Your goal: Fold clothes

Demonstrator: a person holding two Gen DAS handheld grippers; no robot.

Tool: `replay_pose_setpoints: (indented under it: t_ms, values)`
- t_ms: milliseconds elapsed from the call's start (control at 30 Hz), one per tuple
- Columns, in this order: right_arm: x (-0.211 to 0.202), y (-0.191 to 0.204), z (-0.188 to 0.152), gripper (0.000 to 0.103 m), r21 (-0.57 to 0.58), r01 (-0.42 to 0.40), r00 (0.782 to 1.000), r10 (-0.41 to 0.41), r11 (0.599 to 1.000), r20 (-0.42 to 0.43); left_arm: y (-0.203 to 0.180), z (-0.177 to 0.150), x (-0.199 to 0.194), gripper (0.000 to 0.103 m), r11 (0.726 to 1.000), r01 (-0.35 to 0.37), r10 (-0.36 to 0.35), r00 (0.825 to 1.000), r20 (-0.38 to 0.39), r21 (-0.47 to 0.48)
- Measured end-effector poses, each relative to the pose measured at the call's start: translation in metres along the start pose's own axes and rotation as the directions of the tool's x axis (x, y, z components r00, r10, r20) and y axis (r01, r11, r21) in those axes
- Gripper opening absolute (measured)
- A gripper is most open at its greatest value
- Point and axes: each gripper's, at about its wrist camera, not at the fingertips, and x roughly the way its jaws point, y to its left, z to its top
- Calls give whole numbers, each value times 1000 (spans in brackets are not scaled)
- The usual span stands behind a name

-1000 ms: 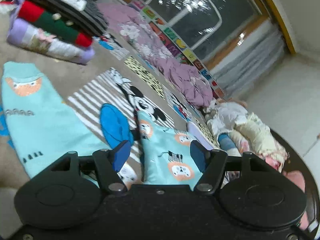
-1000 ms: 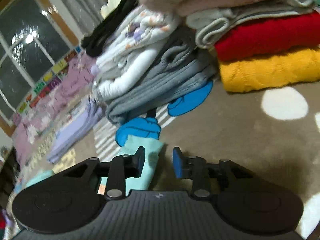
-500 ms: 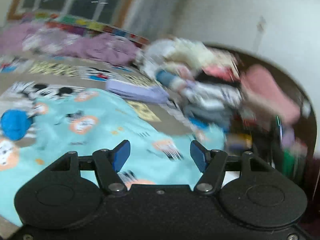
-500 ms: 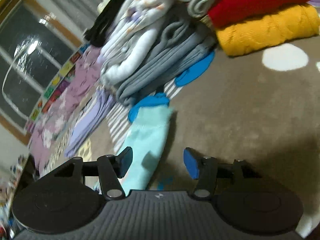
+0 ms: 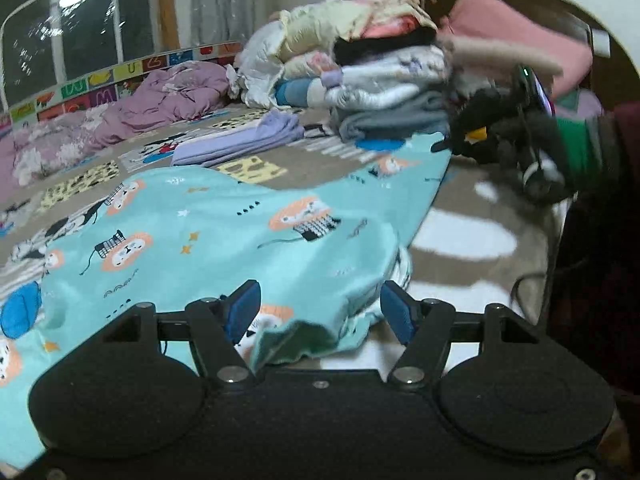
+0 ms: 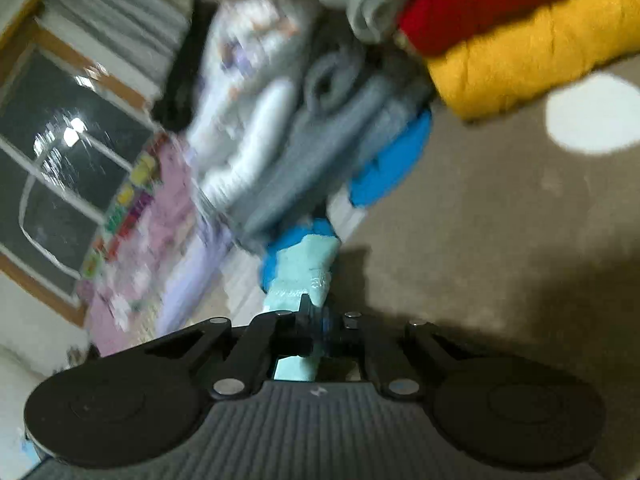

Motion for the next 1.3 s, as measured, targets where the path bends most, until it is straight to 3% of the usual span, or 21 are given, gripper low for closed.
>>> replay_pose_setpoints:
  t_ms: [67, 133, 233, 333, 367, 433, 533, 633, 733, 800, 867, 900, 967, 1033, 1100, 1167, 1200, 1300]
  values:
    - [-2, -8, -1, 16, 22, -5, 1000, 6, 1000, -5, -5, 1, 0, 65, 1000, -8, 8, 1000, 8, 23]
    - [-13, -13, -3, 30, 30, -32, 999, 31, 999, 33, -10, 5, -2, 65, 998, -20, 18, 1000, 25, 53]
    - [-36, -16, -12, 41, -5, -71, 993, 71, 997, 96, -21, 8, 0, 65, 992, -35, 33, 999, 24, 118]
    - [-55, -12, -25, 41, -60, -128, 986, 134, 990, 95, -30, 6, 7, 64, 982, -46, 48, 999, -9, 183]
    - [-60, -7, -28, 41, -83, -159, 983, 166, 984, 82, -32, 5, 10, 59, 980, -48, 54, 998, -21, 195]
    - [-66, 13, -35, 41, -192, -234, 969, 244, 953, 30, -34, 4, 14, 56, 978, -52, 61, 997, -39, 201]
    - [-71, 41, -55, 41, -356, -350, 936, 334, 866, -110, -36, 5, 18, 55, 978, -63, 74, 996, -48, 199]
    - [-68, 59, -81, 41, -418, -444, 895, 366, 793, -256, -37, 8, 20, 47, 979, -84, 96, 994, -55, 183]
    - [-65, 73, -104, 41, -442, -501, 860, 371, 744, -351, -40, 10, 23, 40, 976, -102, 116, 991, -66, 192]
    - [-66, 79, -117, 41, -460, -523, 845, 364, 718, -392, -53, 7, 27, 34, 944, -119, 151, 985, -81, 308]
    - [-66, 82, -125, 41, -459, -534, 836, 366, 710, -408, -63, 5, 32, 9, 902, -176, 217, 974, -62, 395]
    - [-66, 83, -128, 41, -455, -540, 832, 369, 708, -413, -71, 4, 32, 9, 857, -242, 277, 961, -11, 455]
    - [-66, 82, -131, 42, -451, -534, 834, 358, 715, -420, -89, -4, 28, 8, 768, -269, 291, 955, 59, 581]
    - [-65, 79, -134, 42, -449, -512, 844, 330, 732, -423, -96, -19, 32, 8, 712, -253, 294, 955, 49, 655]
    - [-64, 75, -136, 42, -476, -466, 868, 283, 745, -407, -101, -36, 35, 8, 665, -238, 298, 954, 41, 708]
    - [-70, 76, -135, 44, -495, -474, 872, 308, 729, -380, -100, -38, 34, 7, 672, -246, 295, 954, 53, 699]
    - [-73, 78, -134, 44, -505, -479, 872, 322, 718, -369, -97, -35, 34, 8, 697, -242, 287, 957, 46, 675]
    - [-79, 91, -150, 44, -577, -534, 844, 353, 618, -403, -86, -22, 27, 10, 781, -212, 251, 968, 17, 588]
